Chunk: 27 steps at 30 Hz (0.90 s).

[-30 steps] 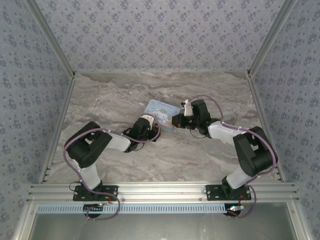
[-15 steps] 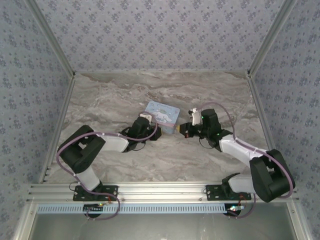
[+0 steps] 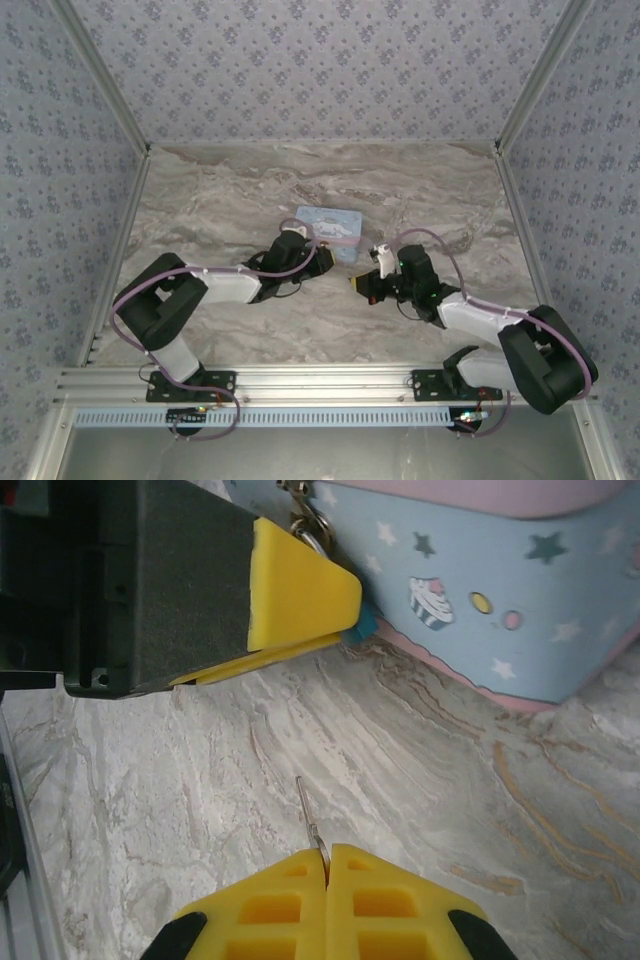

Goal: Unlock a padlock with a key

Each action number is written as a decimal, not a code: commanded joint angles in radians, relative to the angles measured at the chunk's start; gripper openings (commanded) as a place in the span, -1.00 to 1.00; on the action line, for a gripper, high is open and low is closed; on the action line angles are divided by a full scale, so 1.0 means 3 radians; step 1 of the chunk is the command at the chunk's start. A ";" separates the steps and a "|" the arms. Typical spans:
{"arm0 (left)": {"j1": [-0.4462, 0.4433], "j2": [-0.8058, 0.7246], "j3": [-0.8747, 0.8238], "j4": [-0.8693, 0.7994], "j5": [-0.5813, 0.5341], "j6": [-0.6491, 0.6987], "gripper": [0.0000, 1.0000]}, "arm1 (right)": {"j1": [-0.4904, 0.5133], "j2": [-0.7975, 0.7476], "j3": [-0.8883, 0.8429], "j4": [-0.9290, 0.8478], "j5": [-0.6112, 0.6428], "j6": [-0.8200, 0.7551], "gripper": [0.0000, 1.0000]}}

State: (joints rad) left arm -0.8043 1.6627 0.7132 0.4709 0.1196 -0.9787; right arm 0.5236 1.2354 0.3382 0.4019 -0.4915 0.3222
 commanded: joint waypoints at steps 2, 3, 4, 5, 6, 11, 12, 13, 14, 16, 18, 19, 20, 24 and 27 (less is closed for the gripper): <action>-0.0064 -0.0168 0.0128 0.0086 0.0012 -0.0177 -0.66 | 0.0037 0.0107 -0.0093 0.0475 0.0110 -0.0123 -1.00; -0.0066 -0.0165 0.0116 0.0108 0.0008 -0.0200 -0.66 | 0.0042 0.0146 -0.0102 0.0529 0.0113 -0.0118 -1.00; -0.0070 -0.0163 0.0111 0.0113 -0.0001 -0.0213 -0.66 | 0.0044 0.0182 -0.0105 0.0572 0.0110 -0.0118 -1.00; -0.0074 -0.0163 0.0103 0.0127 -0.0014 -0.0238 -0.67 | 0.0042 0.0222 -0.0112 0.0630 0.0107 -0.0108 -1.00; -0.0075 -0.0168 0.0090 0.0139 -0.0020 -0.0253 -0.67 | 0.0049 0.0270 -0.0114 0.0687 0.0096 -0.0102 -1.00; -0.0080 -0.0197 0.0040 0.0217 -0.0058 -0.0347 -0.67 | 0.0057 0.0481 -0.0110 0.0984 0.0089 -0.0072 -1.00; -0.0080 -0.0204 0.0036 0.0216 -0.0060 -0.0348 -0.67 | 0.0055 0.0521 -0.0107 0.1036 0.0098 -0.0071 -1.00; -0.0079 -0.0211 0.0041 0.0204 -0.0065 -0.0350 -0.67 | 0.0057 0.0558 -0.0105 0.1071 0.0111 -0.0072 -1.00; -0.0080 -0.0222 0.0041 0.0202 -0.0064 -0.0353 -0.67 | 0.0059 0.0589 -0.0105 0.1137 0.0117 -0.0067 -1.00; -0.0077 -0.0239 0.0037 0.0185 -0.0071 -0.0353 -0.67 | 0.0060 0.0646 -0.0105 0.1207 0.0141 -0.0061 -1.00; -0.0079 -0.0255 0.0036 0.0172 -0.0079 -0.0348 -0.67 | 0.0060 0.0709 -0.0105 0.1283 0.0160 -0.0056 -1.00; -0.0079 -0.0263 0.0035 0.0161 -0.0085 -0.0344 -0.67 | 0.0060 0.0735 -0.0105 0.1326 0.0161 -0.0048 -1.00; -0.0079 -0.0269 0.0031 0.0160 -0.0088 -0.0342 -0.68 | 0.0059 0.0771 -0.0112 0.1386 0.0158 -0.0033 -1.00; -0.0077 -0.0293 0.0018 0.0131 -0.0105 -0.0331 -0.68 | 0.0059 0.0894 -0.0105 0.1581 0.0147 0.0015 -1.00; -0.0080 -0.0309 0.0025 0.0099 -0.0115 -0.0315 -0.67 | 0.0055 0.0957 -0.0077 0.1654 0.0131 0.0025 -1.00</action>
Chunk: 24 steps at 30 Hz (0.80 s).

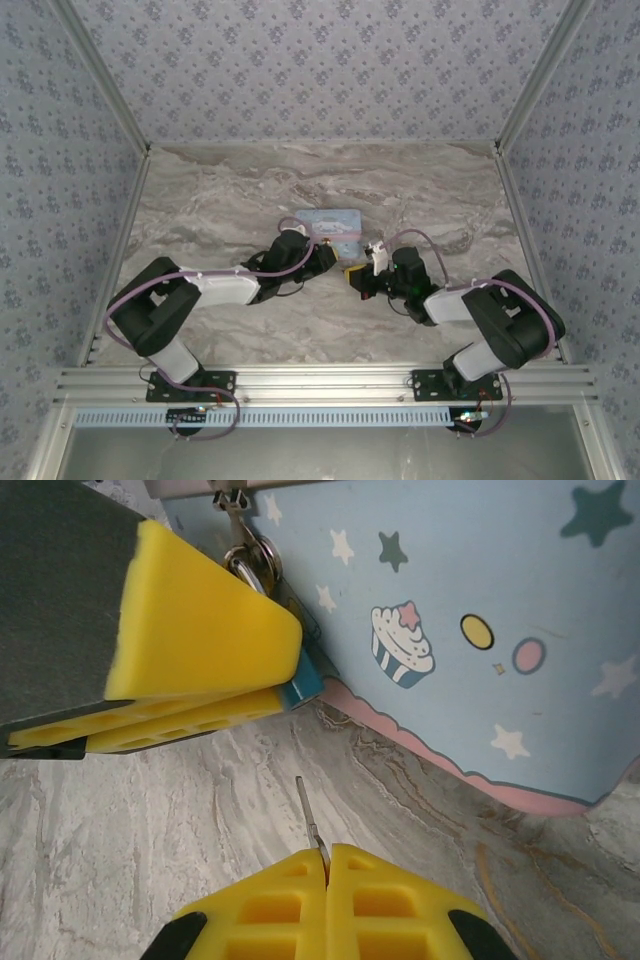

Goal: Unlock a padlock with a key

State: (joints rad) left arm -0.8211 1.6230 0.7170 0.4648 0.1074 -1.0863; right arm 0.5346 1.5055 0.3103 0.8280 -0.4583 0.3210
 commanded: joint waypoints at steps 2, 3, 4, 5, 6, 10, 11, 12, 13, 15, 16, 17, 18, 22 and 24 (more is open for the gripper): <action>-0.0020 -0.0189 0.0014 0.0095 -0.0080 0.0059 -0.67 | 0.0016 0.0087 0.0043 0.0245 0.0023 0.0021 -1.00; -0.0023 -0.0194 0.0011 0.0083 -0.0082 0.0062 -0.67 | 0.0013 0.0098 0.0047 0.0262 0.0017 0.0024 -1.00; -0.0021 -0.0197 0.0008 0.0077 -0.0091 0.0065 -0.67 | 0.0005 0.0104 0.0048 0.0281 0.0012 0.0028 -1.00; -0.0022 -0.0204 0.0002 0.0074 -0.0097 0.0068 -0.67 | 0.0002 0.0110 0.0050 0.0293 0.0002 0.0032 -1.00; -0.0020 -0.0208 0.0002 0.0067 -0.0102 0.0062 -0.67 | -0.0007 0.0115 0.0057 0.0316 -0.0010 0.0035 -1.00; -0.0020 -0.0215 0.0002 0.0066 -0.0107 0.0058 -0.67 | -0.0022 0.0162 0.0089 0.0334 -0.0044 0.0044 -1.00; -0.0019 -0.0215 0.0003 0.0063 -0.0108 0.0059 -0.68 | -0.0026 0.0185 0.0102 0.0334 -0.0057 0.0047 -1.00; -0.0024 -0.0215 0.0004 0.0056 -0.0107 0.0062 -0.67 | -0.0024 0.0204 0.0106 0.0347 -0.0066 0.0048 -1.00; -0.0021 -0.0215 0.0005 0.0052 -0.0107 0.0062 -0.67 | -0.0026 0.0215 0.0106 0.0365 -0.0070 0.0057 -1.00; -0.0021 -0.0215 0.0013 0.0036 -0.0107 0.0066 -0.67 | -0.0029 0.0233 0.0106 0.0417 -0.0078 0.0079 -1.00; -0.0022 -0.0215 0.0009 0.0040 -0.0107 0.0067 -0.67 | -0.0031 0.0245 0.0106 0.0433 -0.0078 0.0085 -1.00; -0.0021 -0.0214 0.0007 0.0036 -0.0112 0.0063 -0.67 | -0.0030 0.0248 0.0106 0.0457 -0.0078 0.0093 -1.00; -0.0020 -0.0219 0.0005 0.0040 -0.0117 0.0058 -0.67 | -0.0029 0.0253 0.0110 0.0465 -0.0073 0.0096 -1.00; -0.0021 -0.0220 0.0008 0.0032 -0.0121 0.0063 -0.67 | -0.0033 0.0284 0.0124 0.0505 -0.0083 0.0101 -1.00; -0.0023 -0.0220 0.0006 0.0029 -0.0122 0.0062 -0.67 | -0.0033 0.0302 0.0136 0.0528 -0.0112 0.0111 -1.00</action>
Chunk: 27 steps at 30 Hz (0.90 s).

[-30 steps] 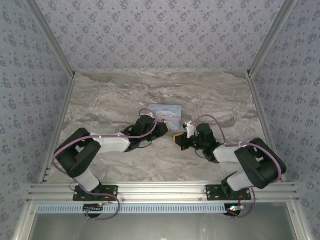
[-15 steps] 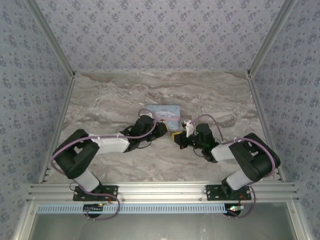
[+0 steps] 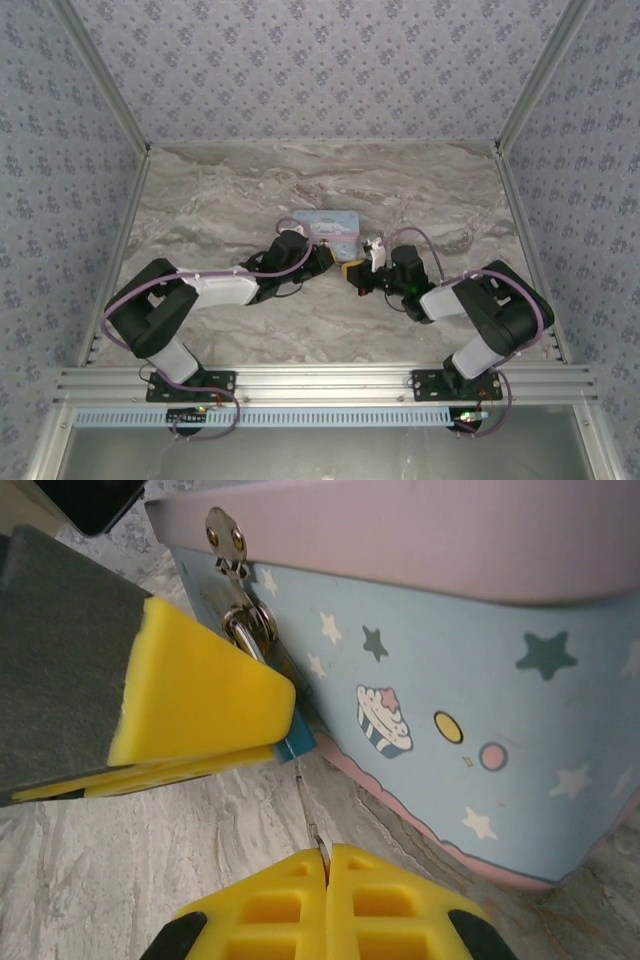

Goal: Unlock a padlock with a key

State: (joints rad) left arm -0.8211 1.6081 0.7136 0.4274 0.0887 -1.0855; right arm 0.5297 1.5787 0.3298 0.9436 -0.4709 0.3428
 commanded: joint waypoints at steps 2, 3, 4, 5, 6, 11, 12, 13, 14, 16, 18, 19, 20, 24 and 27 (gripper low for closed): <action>-0.0021 -0.0170 0.0017 0.0155 -0.0058 0.0055 -0.67 | -0.0020 0.0078 0.0072 0.0160 -0.0085 0.0048 -1.00; -0.0021 -0.0170 0.0018 0.0155 -0.0061 0.0056 -0.67 | -0.0017 0.0084 0.0074 0.0180 -0.0085 0.0054 -1.00; -0.0022 -0.0170 0.0020 0.0157 -0.0065 0.0054 -0.67 | -0.0018 0.0092 0.0075 0.0191 -0.0091 0.0059 -1.00; -0.0022 -0.0174 0.0018 0.0150 -0.0065 0.0055 -0.67 | -0.0021 0.0096 0.0081 0.0194 -0.0095 0.0064 -1.00; -0.0021 -0.0173 0.0018 0.0155 -0.0065 0.0055 -0.67 | -0.0017 0.0096 0.0082 0.0198 -0.0099 0.0064 -1.00; -0.0023 -0.0205 0.0009 0.0163 -0.0063 0.0049 -0.67 | -0.0017 0.0104 0.0082 0.0255 -0.0097 0.0074 -1.00; -0.0020 -0.0213 0.0005 0.0155 -0.0071 0.0049 -0.67 | -0.0021 0.0102 0.0082 0.0260 -0.0093 0.0079 -1.00; -0.0021 -0.0220 0.0004 0.0156 -0.0071 0.0049 -0.67 | -0.0017 0.0102 0.0080 0.0278 -0.0099 0.0080 -1.00; -0.0024 -0.0230 0.0004 0.0146 -0.0073 0.0049 -0.67 | -0.0017 0.0106 0.0081 0.0290 -0.0096 0.0082 -1.00; -0.0021 -0.0240 -0.0006 0.0142 -0.0080 0.0051 -0.67 | -0.0008 0.0112 0.0076 0.0326 -0.0094 0.0085 -1.00; -0.0019 -0.0247 -0.0011 0.0140 -0.0080 0.0049 -0.67 | -0.0013 0.0124 0.0067 0.0356 -0.0096 0.0092 -1.00; -0.0023 -0.0247 -0.0011 0.0139 -0.0081 0.0044 -0.68 | -0.0007 0.0131 0.0067 0.0374 -0.0097 0.0095 -1.00; -0.0024 -0.0251 -0.0016 0.0140 -0.0078 0.0042 -0.67 | -0.0007 0.0136 0.0064 0.0394 -0.0100 0.0094 -1.00; -0.0023 -0.0257 -0.0018 0.0141 -0.0076 0.0035 -0.67 | 0.0014 0.0152 0.0075 0.0453 -0.0112 0.0095 -1.00; -0.0023 -0.0267 -0.0024 0.0140 -0.0078 0.0029 -0.67 | 0.0019 0.0147 0.0067 0.0464 -0.0115 0.0090 -1.00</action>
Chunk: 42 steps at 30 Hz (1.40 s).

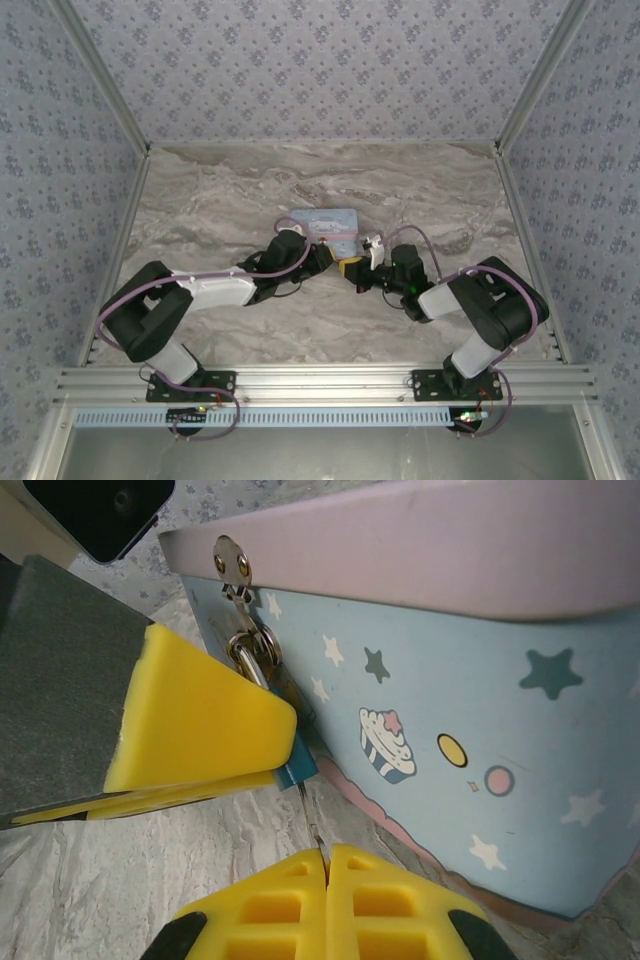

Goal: Unlock a padlock with a key

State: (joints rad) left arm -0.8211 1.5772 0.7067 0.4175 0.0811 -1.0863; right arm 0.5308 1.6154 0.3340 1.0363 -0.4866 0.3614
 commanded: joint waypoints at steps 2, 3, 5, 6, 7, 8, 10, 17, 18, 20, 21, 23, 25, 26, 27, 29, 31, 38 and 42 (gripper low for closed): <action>-0.0021 -0.0165 -0.0003 0.0183 -0.0054 0.0021 -0.67 | 0.0020 0.0020 0.0046 0.0151 -0.0066 0.0022 -1.00; -0.0023 -0.0166 -0.0002 0.0183 -0.0055 0.0021 -0.67 | 0.0017 0.0018 0.0036 0.0156 -0.0078 0.0022 -1.00; -0.0020 -0.0172 -0.0003 0.0186 -0.0052 0.0018 -0.67 | 0.0020 0.0009 0.0023 0.0150 -0.0086 0.0012 -1.00; -0.0021 -0.0172 -0.0007 0.0183 -0.0057 0.0017 -0.67 | 0.0020 0.0004 0.0021 0.0141 -0.0089 0.0006 -1.00; -0.0021 -0.0179 -0.0005 0.0182 -0.0065 0.0016 -0.67 | 0.0020 -0.0003 0.0007 0.0140 -0.0088 0.0007 -1.00; -0.0021 -0.0178 -0.0009 0.0183 -0.0068 0.0017 -0.67 | 0.0018 -0.0005 -0.0008 0.0139 -0.0088 0.0002 -1.00; -0.0020 -0.0187 -0.0009 0.0178 -0.0083 0.0019 -0.67 | 0.0023 -0.0016 -0.0033 0.0132 -0.0085 -0.0008 -1.00; -0.0019 -0.0205 -0.0011 0.0166 -0.0102 0.0021 -0.67 | 0.0035 -0.0038 -0.0118 0.0135 -0.0099 -0.0024 -1.00; -0.0021 -0.0198 -0.0010 0.0163 -0.0105 0.0019 -0.67 | 0.0040 -0.0055 -0.0133 0.0133 -0.0094 -0.0027 -1.00; -0.0021 -0.0198 -0.0013 0.0163 -0.0105 0.0016 -0.67 | 0.0039 -0.0087 -0.0156 0.0125 -0.0089 -0.0038 -1.00; -0.0023 -0.0197 -0.0014 0.0164 -0.0101 0.0017 -0.67 | 0.0040 -0.0104 -0.0160 0.0118 -0.0084 -0.0043 -1.00; -0.0021 -0.0195 -0.0015 0.0163 -0.0098 0.0016 -0.67 | 0.0040 -0.0127 -0.0160 0.0104 -0.0083 -0.0044 -1.00; -0.0020 -0.0197 -0.0014 0.0161 -0.0099 0.0016 -0.67 | 0.0041 -0.0138 -0.0157 0.0106 -0.0074 -0.0044 -1.00; -0.0022 -0.0200 -0.0019 0.0158 -0.0101 0.0012 -0.67 | 0.0040 -0.0143 -0.0152 0.0110 -0.0071 -0.0044 -1.00; -0.0024 -0.0196 -0.0019 0.0158 -0.0100 0.0012 -0.67 | 0.0041 -0.0142 -0.0142 0.0109 -0.0071 -0.0044 -1.00; -0.0024 -0.0191 -0.0014 0.0159 -0.0104 0.0011 -0.67 | 0.0041 -0.0139 -0.0123 0.0115 -0.0072 -0.0039 -1.00; -0.0021 -0.0193 -0.0014 0.0161 -0.0096 0.0009 -0.67 | 0.0039 -0.0138 -0.0111 0.0115 -0.0071 -0.0039 -1.00; -0.0020 -0.0183 -0.0022 0.0177 -0.0086 -0.0004 -0.67 | 0.0040 -0.0124 -0.0045 0.0099 -0.0064 -0.0042 -1.00; -0.0022 -0.0175 -0.0023 0.0183 -0.0077 -0.0007 -0.67 | 0.0040 -0.0102 -0.0002 0.0099 -0.0071 -0.0038 -1.00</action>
State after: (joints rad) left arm -0.8211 1.5593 0.6994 0.4137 0.0658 -1.0939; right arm 0.5373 1.5909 0.3073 1.0512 -0.5014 0.3611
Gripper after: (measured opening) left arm 0.188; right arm 0.059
